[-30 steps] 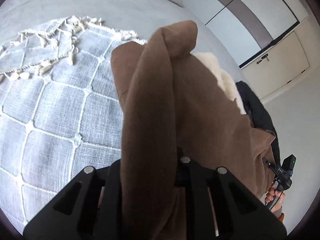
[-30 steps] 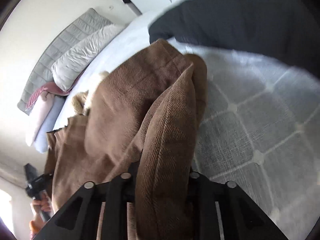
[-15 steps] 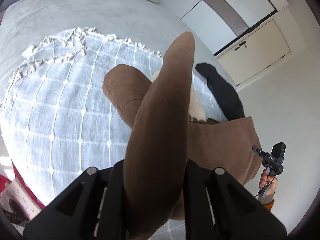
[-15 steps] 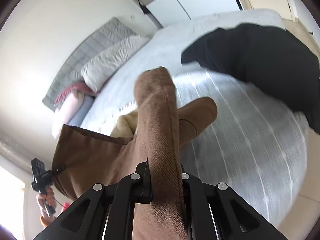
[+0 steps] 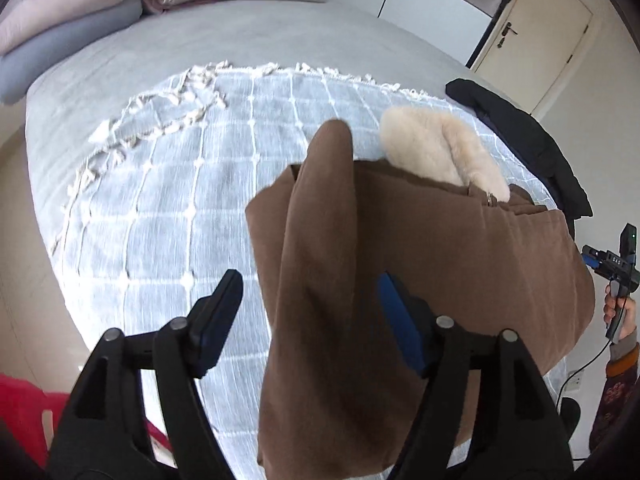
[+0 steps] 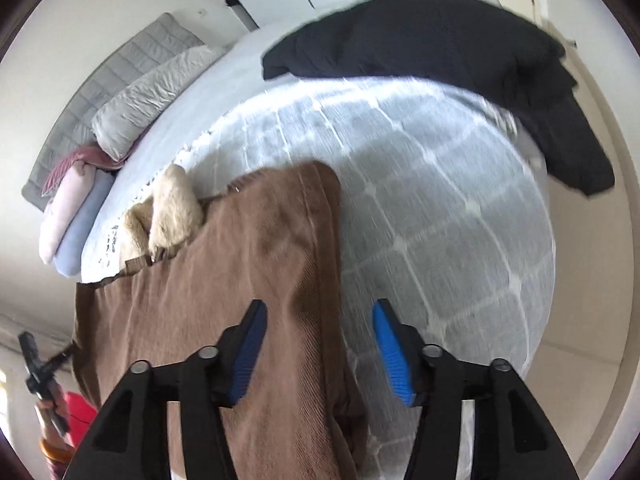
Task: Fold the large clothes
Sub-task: 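Lift the hem with both grippers and fold it up toward the fur collar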
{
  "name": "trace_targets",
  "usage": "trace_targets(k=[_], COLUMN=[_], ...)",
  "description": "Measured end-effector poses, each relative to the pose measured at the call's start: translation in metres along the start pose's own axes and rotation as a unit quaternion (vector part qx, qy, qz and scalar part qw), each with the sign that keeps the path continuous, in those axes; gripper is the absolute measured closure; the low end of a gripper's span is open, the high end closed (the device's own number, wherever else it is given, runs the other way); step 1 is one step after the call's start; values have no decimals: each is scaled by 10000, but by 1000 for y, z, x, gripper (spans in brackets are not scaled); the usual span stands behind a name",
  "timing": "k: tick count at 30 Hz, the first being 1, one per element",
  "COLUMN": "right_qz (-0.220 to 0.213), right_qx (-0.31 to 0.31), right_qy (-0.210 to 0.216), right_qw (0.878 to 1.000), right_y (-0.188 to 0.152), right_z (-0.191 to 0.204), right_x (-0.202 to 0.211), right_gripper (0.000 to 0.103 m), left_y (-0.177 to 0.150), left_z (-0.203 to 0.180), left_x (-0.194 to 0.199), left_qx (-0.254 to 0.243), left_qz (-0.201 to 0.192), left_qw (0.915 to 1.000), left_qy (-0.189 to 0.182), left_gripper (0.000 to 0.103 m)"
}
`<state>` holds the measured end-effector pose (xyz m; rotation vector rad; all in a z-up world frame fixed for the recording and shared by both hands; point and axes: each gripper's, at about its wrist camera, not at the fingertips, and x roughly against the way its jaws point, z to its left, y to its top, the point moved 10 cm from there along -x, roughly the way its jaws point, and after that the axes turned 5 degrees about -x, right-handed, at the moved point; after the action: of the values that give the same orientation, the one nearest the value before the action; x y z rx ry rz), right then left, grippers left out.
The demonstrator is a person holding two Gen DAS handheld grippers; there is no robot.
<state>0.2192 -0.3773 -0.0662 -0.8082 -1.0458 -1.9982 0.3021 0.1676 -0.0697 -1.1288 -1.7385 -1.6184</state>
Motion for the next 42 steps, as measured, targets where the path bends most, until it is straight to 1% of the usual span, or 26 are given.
trace_targets(k=[2, 4, 5, 6, 7, 9, 10, 11, 13, 14, 16, 18, 21, 23, 26, 29, 32, 35, 36, 38, 39, 40, 41, 42], right_qz=[-54, 19, 52, 63, 31, -75, -157, -257, -511, -660, -922, -1188, -1648, -2024, -2578, -2800, -2858, -2673, -2542, -2221, -2099, -1960, -1777, -1646], right_qx=[103, 107, 99, 96, 76, -63, -141, -186, -182, -142, -18, 65, 195, 360, 689, 796, 898, 996, 993, 1023, 1057, 1124, 1133, 1064], right_qy=[51, 3, -37, -56, -88, -152, -145, -138, -135, -114, -99, -62, -4, -30, -128, -180, -324, -571, -655, -861, -979, -1125, -1253, -1286], right_qw=[9999, 9999, 9999, 9999, 9999, 9998, 9997, 9994, 9984, 9977, 9957, 9929, 9861, 9786, 9636, 9565, 9535, 9568, 9598, 9658, 9671, 9676, 9695, 9721], right_y=[11, 18, 21, 25, 29, 36, 39, 41, 44, 43, 41, 42, 52, 64, 92, 123, 154, 175, 179, 181, 180, 177, 174, 171], right_z=[11, 16, 17, 19, 19, 16, 15, 15, 16, 19, 22, 28, 45, 59, 87, 105, 121, 124, 121, 111, 104, 97, 87, 79], right_x=[-12, -36, -48, -57, -67, -82, -87, -87, -83, -78, -65, -52, -26, -8, 18, 23, 10, -28, -49, -92, -110, -129, -151, -165], right_gripper=[39, 39, 39, 39, 39, 41, 50, 63, 77, 80, 84, 86, 91, 91, 91, 91, 91, 91, 91, 91, 90, 88, 85, 84], left_y=[13, 21, 23, 24, 25, 21, 21, 23, 25, 24, 23, 25, 42, 59, 87, 116, 143, 153, 152, 145, 141, 134, 126, 118], left_z=[1, 6, 8, 10, 10, 9, 8, 11, 12, 11, 8, 5, 0, -4, -2, 7, 20, 40, 46, 60, 67, 76, 83, 89], left_x=[-15, -36, -48, -59, -68, -77, -78, -70, -56, -47, -30, -13, 9, 22, 34, 35, 18, -26, -43, -80, -97, -117, -133, -152], left_qx=[-35, 116, 246, 367, 498, 696, 773, 880, 974, 979, 932, 843, 808, 772, 710, 821, 917, 1057, 1075, 1003, 940, 964, 1043, 1176], left_qz=[24, 202, 324, 438, 521, 510, 433, 214, -192, -424, -812, -1137, -1524, -1754, -2080, -2320, -2360, -2174, -2086, -1881, -1783, -1633, -1472, -1248], left_qw=[10000, 9997, 9990, 9980, 9969, 9959, 9955, 9954, 9945, 9936, 9915, 9894, 9847, 9812, 9755, 9693, 9673, 9698, 9712, 9743, 9750, 9762, 9778, 9797], left_qy=[-21, -102, -168, -259, -310, -258, -326, -298, -322, -363, -408, -317, -232, -220, -55, -10, 158, 328, 404, 730, 933, 1051, 1068, 1035], left_gripper=[32, 32, 37, 48, 57, 89, 92, 93, 94, 94, 94, 94, 95, 95, 95, 95, 95, 94, 94, 93, 90, 89, 87, 85])
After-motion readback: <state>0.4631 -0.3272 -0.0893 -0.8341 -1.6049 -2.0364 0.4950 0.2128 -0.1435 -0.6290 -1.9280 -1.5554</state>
